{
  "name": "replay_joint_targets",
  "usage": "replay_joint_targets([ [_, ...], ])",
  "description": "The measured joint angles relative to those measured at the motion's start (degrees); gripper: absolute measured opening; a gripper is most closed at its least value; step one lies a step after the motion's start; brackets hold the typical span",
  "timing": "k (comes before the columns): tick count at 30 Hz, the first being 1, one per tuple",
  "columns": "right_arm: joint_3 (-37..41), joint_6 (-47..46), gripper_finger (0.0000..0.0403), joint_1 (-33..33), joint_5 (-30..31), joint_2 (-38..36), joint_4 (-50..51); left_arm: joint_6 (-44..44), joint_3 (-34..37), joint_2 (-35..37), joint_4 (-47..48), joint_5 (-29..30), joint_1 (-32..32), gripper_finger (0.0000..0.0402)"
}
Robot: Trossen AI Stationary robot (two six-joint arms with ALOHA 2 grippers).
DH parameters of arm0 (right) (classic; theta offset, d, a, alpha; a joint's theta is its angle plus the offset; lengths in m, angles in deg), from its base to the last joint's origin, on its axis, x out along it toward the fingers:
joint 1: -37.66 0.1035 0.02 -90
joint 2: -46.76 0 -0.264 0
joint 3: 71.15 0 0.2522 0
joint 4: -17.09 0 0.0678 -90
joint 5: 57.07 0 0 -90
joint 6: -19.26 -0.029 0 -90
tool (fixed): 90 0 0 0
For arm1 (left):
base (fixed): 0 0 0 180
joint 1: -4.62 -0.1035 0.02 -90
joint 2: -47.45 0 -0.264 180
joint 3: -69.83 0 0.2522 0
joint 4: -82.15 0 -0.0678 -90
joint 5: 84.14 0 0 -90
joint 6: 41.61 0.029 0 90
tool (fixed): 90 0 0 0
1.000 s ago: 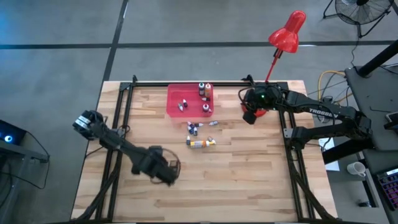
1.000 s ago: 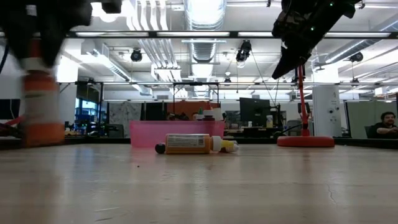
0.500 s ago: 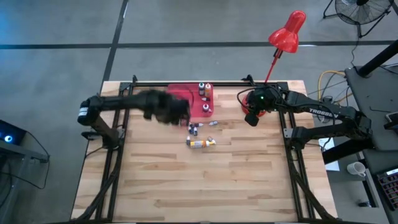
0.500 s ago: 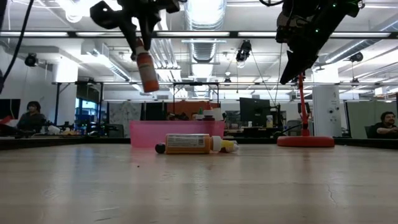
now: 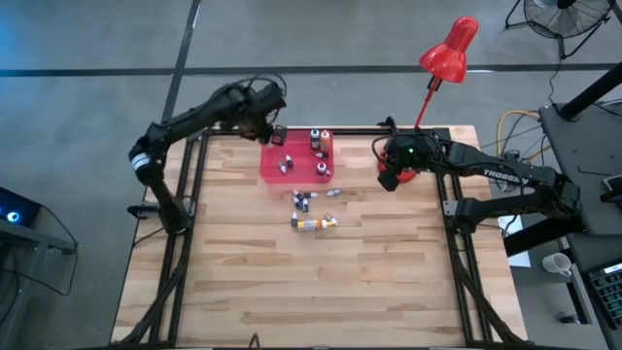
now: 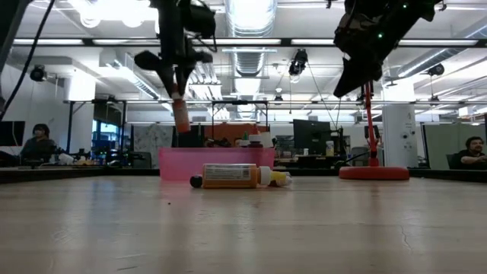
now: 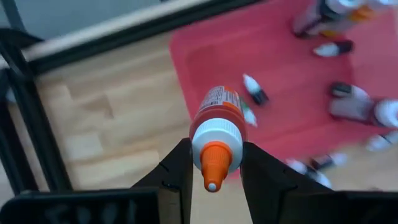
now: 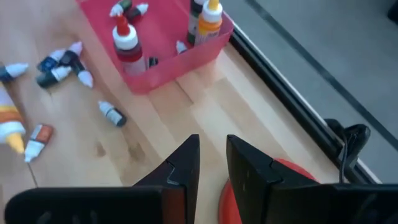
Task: Pick & Place food coloring
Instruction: Put the big orange food coloring bottle into the red bin
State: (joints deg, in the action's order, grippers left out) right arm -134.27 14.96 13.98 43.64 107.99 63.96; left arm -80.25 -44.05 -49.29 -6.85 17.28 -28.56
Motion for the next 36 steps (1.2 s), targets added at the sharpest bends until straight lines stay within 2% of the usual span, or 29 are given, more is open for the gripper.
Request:
replay_joint_targets([
  [12, 0.0, -4.9, 0.0072, 0.0, 3.0, 0.0, -1.8, 16.2, 0.0, -10.0, -6.7, -2.5, -6.6, 0.0083],
  [24, 0.0, -8.4, 0.0072, 0.0, 3.0, 0.0, -1.9, 20.9, 0.0, -17.2, -11.0, -0.6, -8.2, 0.0084],
  [30, 0.0, -9.3, 0.0072, 0.0, 2.9, 0.0, -1.9, 25.1, 0.1, -17.0, -10.8, 1.6, -8.1, 0.0116],
  [36, 0.0, -9.1, 0.0072, 0.0, 2.9, 0.0, -1.9, 25.1, 0.0, -15.7, -10.7, 4.3, -8.1, 0.0148],
])
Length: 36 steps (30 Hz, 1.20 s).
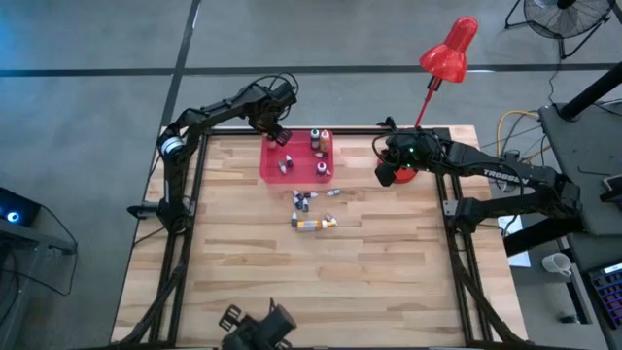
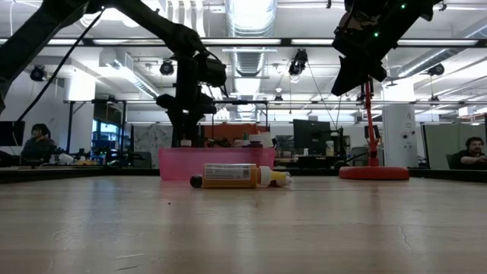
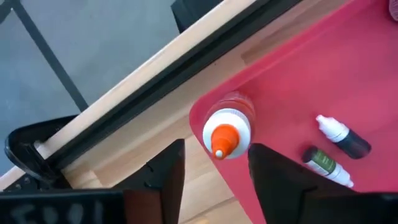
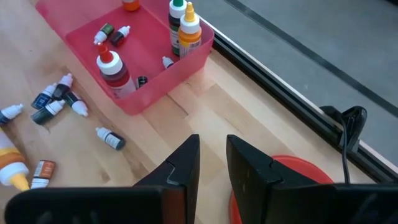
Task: Pick & Place food coloring
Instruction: Put the big orange food coloring bottle into the red bin, then put the big yellow food coloring bottle into the red bin
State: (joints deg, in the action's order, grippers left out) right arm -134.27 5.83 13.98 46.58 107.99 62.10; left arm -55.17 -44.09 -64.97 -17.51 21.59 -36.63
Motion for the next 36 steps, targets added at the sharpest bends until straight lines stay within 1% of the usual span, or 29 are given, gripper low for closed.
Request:
replay_joint_targets([
  [4, 0.0, 0.3, 0.0072, 0.0, 0.0, 0.0, 0.0, -1.1, -0.5, 0.1, 0.7, 0.0, 0.8, 0.0158],
  [6, 0.0, 0.7, 0.0072, 0.0, 0.0, 0.0, 0.0, -0.2, -1.0, 1.0, 1.0, 0.0, 2.0, 0.0159],
  [11, 0.0, 2.9, 0.0072, 0.0, -0.1, 0.0, 0.0, 9.0, -1.0, 5.3, -0.9, -0.3, 8.0, 0.0160],
  [14, 0.0, 6.5, 0.0072, 0.0, -0.4, 0.0, 0.0, 16.0, -1.0, 7.7, -2.2, -4.7, 12.8, 0.0160],
  [16, 0.0, 10.3, 0.0072, 0.0, -0.8, 0.0, 0.0, 18.8, -1.0, 8.1, -2.7, -8.3, 16.0, 0.0161],
  [18, 0.0, 15.3, 0.0072, 0.0, -1.8, 0.0, 0.0, 19.4, -0.8, 8.2, -2.4, -10.6, 18.8, 0.0161],
  [22, 0.0, 23.2, 0.0072, 0.0, -3.5, 0.0, 0.0, 17.0, -0.6, 8.0, -2.3, -11.1, 24.6, 0.0161],
  [24, 0.0, 23.9, 0.0072, 0.0, -3.5, 0.0, 0.0, 15.6, -0.1, 7.9, -2.2, -11.0, 27.7, 0.0161],
  [26, 0.0, 22.4, 0.0072, 0.0, -3.7, 0.0, 0.0, 13.8, 0.5, 7.8, -2.3, -10.9, 30.8, 0.0161],
  [27, 0.0, 21.5, 0.0072, 0.0, -4.7, 0.0, 0.1, 12.7, 0.9, 7.8, -2.5, -10.3, 32.3, 0.0161],
  [28, 0.0, 21.3, 0.0072, 0.0, -7.5, 0.0, 0.1, 11.3, 1.5, 7.8, -2.4, -9.5, 33.7, 0.0161],
  [31, 0.0, 24.2, 0.0073, 0.0, -20.2, 0.1, 0.0, 5.1, 3.7, 7.8, -2.2, -7.2, 37.6, 0.0161],
  [33, 0.0, 26.4, 0.0073, 0.5, -23.4, 1.0, -0.4, -0.6, 5.1, 7.8, -2.4, -6.8, 39.9, 0.0161],
  [36, 0.3, 32.4, 0.0073, 0.7, -30.3, 3.6, -0.1, -9.5, 7.1, 7.8, -2.5, -6.8, 43.8, 0.0161],
])
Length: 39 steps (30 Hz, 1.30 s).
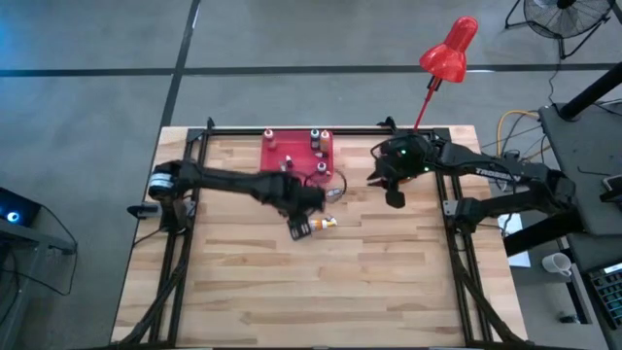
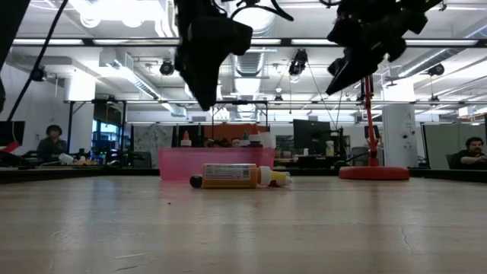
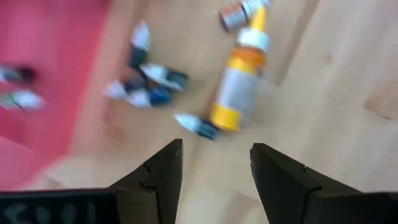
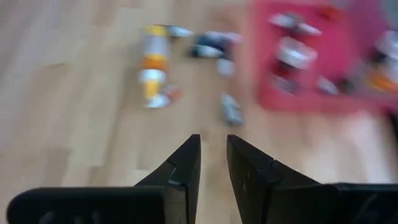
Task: Pick & Place food coloring
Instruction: Put the big yellow food coloring bottle into the red bin
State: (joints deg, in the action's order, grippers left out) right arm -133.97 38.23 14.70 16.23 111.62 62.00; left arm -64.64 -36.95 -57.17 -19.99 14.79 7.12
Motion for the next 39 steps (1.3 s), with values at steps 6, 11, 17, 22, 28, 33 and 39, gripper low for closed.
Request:
replay_joint_targets([
  [6, 0.0, 8.2, 0.0073, 1.8, -7.8, 8.0, -3.2, -8.0, 2.1, 0.0, -0.1, 2.9, 6.4, 0.0161],
  [11, 0.0, 6.3, 0.0094, 4.0, -7.8, 14.8, -10.9, -10.3, 8.2, 1.8, -0.8, 2.0, 7.0, 0.0161],
  [17, 0.0, -1.3, 0.0146, 6.6, -7.7, 20.1, -11.8, -9.0, 23.9, 13.5, -8.8, 1.5, 7.1, 0.0161],
  [22, 0.0, -0.1, 0.0180, 11.0, -7.4, 20.6, -14.1, -10.1, 37.9, 25.8, -18.6, 5.8, 6.7, 0.0161],
  [28, 0.0, 2.3, 0.0197, 16.4, 2.4, 21.5, -19.8, -6.8, 48.8, 35.8, -26.1, 7.6, 6.3, 0.0161],
  [33, 0.0, -2.0, 0.0199, 18.7, 4.9, 25.1, -26.0, -4.9, 54.3, 40.0, -28.5, 7.6, 6.1, 0.0161],
  [39, -0.8, -8.3, 0.0199, 19.4, 6.4, 30.7, -29.0, -4.4, 58.4, 42.8, -28.6, 7.6, 5.9, 0.0161],
])
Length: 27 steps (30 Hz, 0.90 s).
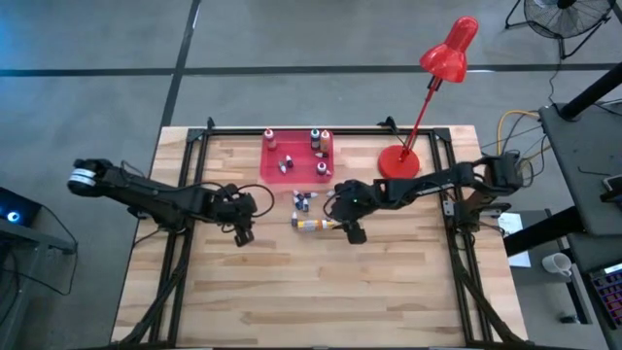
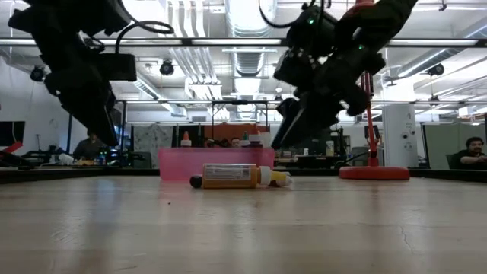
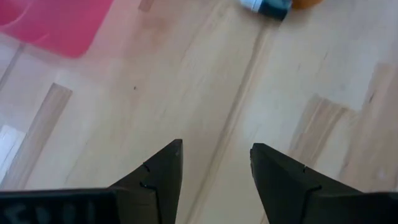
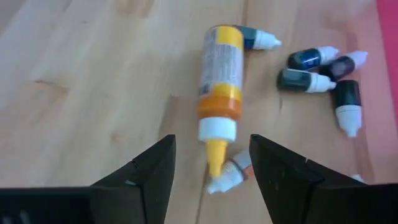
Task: Pick & Place food coloring
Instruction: Put the big yellow food coloring bottle into the red bin
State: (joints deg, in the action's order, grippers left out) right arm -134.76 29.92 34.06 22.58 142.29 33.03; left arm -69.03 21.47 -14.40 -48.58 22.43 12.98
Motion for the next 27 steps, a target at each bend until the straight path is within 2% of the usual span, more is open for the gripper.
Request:
replay_joint_targets([
  [14, -9.0, -1.1, 0.0199, 0.0, 0.0, 11.4, 1.6, 0.5, 3.0, 1.5, -0.7, 0.0, 0.0, 0.0161],
  [20, -10.9, -1.7, 0.0199, 0.0, 0.0, 12.5, 8.1, 0.6, 3.1, 2.0, 0.1, 0.0, -0.1, 0.0161],
  [27, -10.5, -1.5, 0.0198, 0.1, 0.0, 12.5, 7.9, 1.3, 3.1, 2.1, 0.0, 0.0, -0.5, 0.0161],
])
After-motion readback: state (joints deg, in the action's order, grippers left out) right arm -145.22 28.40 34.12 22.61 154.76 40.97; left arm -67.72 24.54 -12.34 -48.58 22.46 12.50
